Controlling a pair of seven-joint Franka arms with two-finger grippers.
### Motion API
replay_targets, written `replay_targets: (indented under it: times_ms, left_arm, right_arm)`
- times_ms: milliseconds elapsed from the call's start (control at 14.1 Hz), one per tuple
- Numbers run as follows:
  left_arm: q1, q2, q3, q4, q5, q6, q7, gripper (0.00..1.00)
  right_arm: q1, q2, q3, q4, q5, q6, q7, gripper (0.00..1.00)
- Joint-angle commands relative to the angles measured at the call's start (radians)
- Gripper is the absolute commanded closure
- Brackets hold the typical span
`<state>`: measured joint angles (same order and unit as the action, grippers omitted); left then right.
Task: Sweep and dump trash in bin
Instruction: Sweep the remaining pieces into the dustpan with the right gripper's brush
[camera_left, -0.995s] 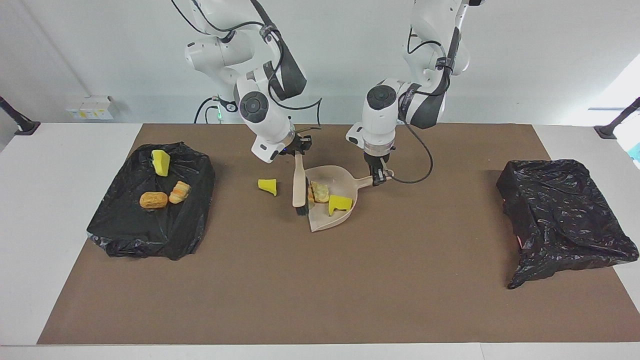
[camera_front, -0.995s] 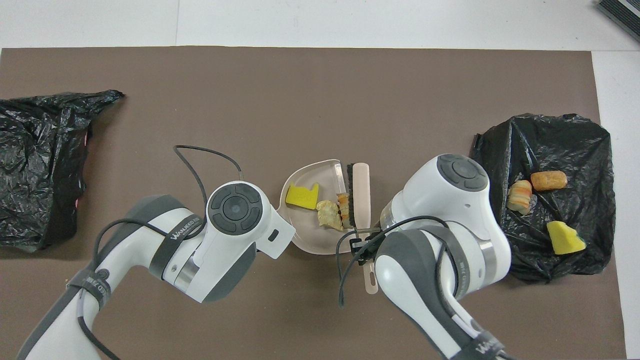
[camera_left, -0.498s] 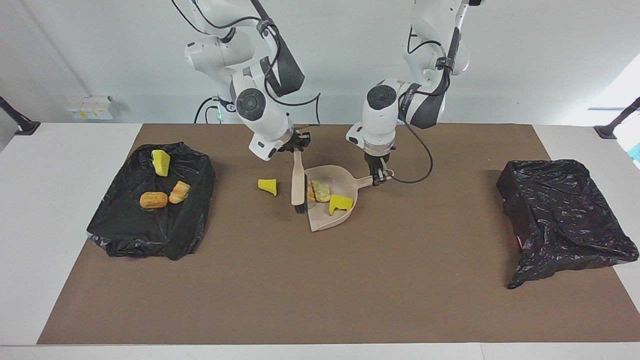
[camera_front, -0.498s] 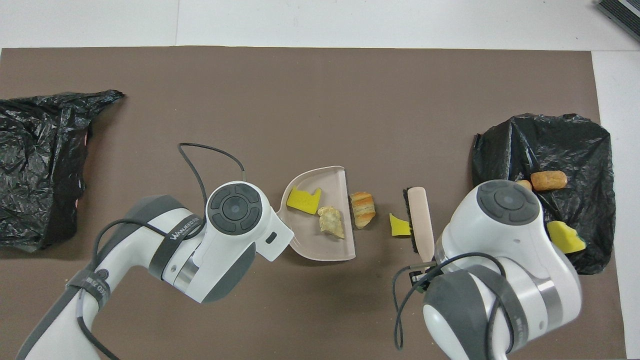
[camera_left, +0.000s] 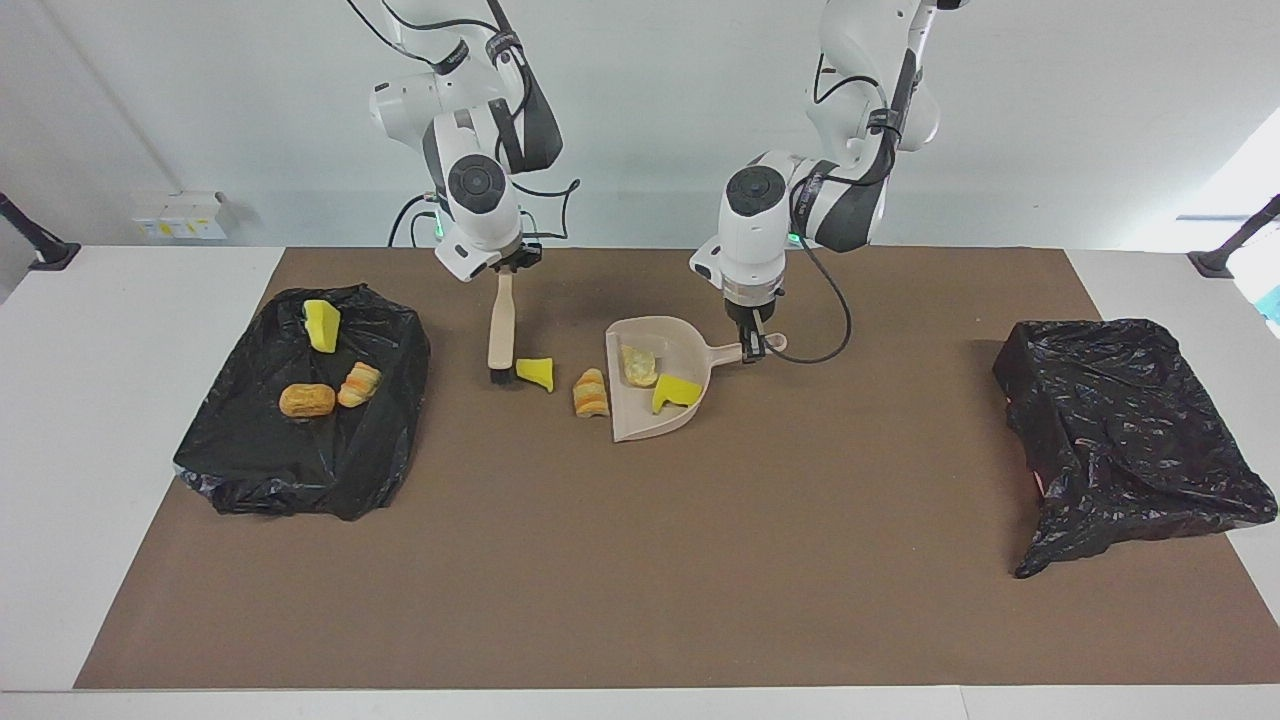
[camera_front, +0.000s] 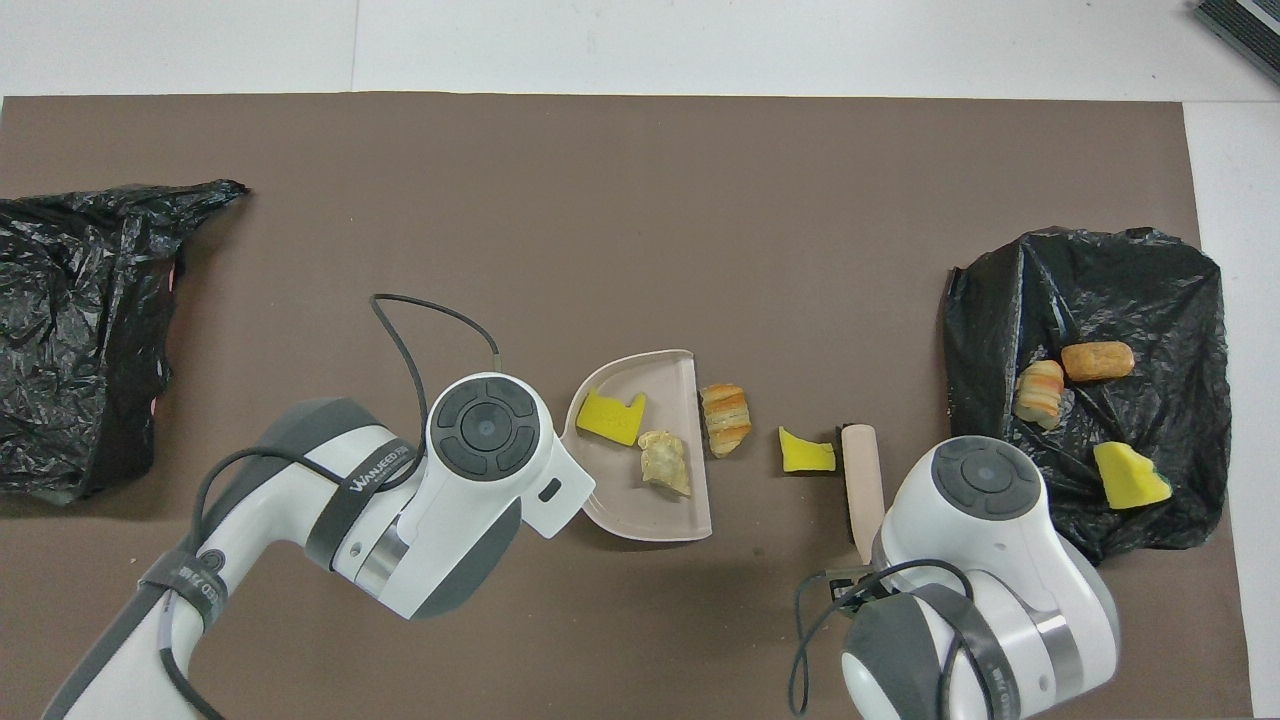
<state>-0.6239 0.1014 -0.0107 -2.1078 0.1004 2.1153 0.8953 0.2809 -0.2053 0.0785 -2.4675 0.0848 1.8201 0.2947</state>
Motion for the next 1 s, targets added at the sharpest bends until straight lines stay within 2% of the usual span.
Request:
replay_targets:
  times_ms: [0,142,284,427,640,924]
  left_arm:
    - [-0.026,-0.04,0.009,-0.041,0.005,-0.017,-0.031,1.0]
    - [-0.031,-0.042,0.009,-0.043,0.005,-0.018,-0.042,1.0]
    - [-0.034,-0.048,0.008,-0.053,0.004,-0.014,-0.042,1.0]
    - [-0.04,-0.052,0.008,-0.064,0.004,0.002,-0.042,1.0]
    - [-0.04,-0.071,0.008,-0.11,0.004,0.058,-0.042,1.0]
    - [-0.025,-0.071,0.008,-0.124,-0.001,0.112,-0.065,1.0]
  right_arm:
    - [0.003,0.056,0.012,0.01,0.024,0.079,0.014,1.0]
    - [0.033,0.125,0.012,0.037,0.113,0.155,0.014,1.0]
    - [0.093,0.159,0.012,0.108,0.211,0.147,0.014,1.0]
    - [0.162,0.167,0.012,0.133,0.326,0.18,0.012,1.0]
    - [0.175,0.17,0.014,0.146,0.444,0.196,-0.015,1.0]
    - [0.178,0.167,0.014,0.214,0.428,0.119,-0.011,1.0]
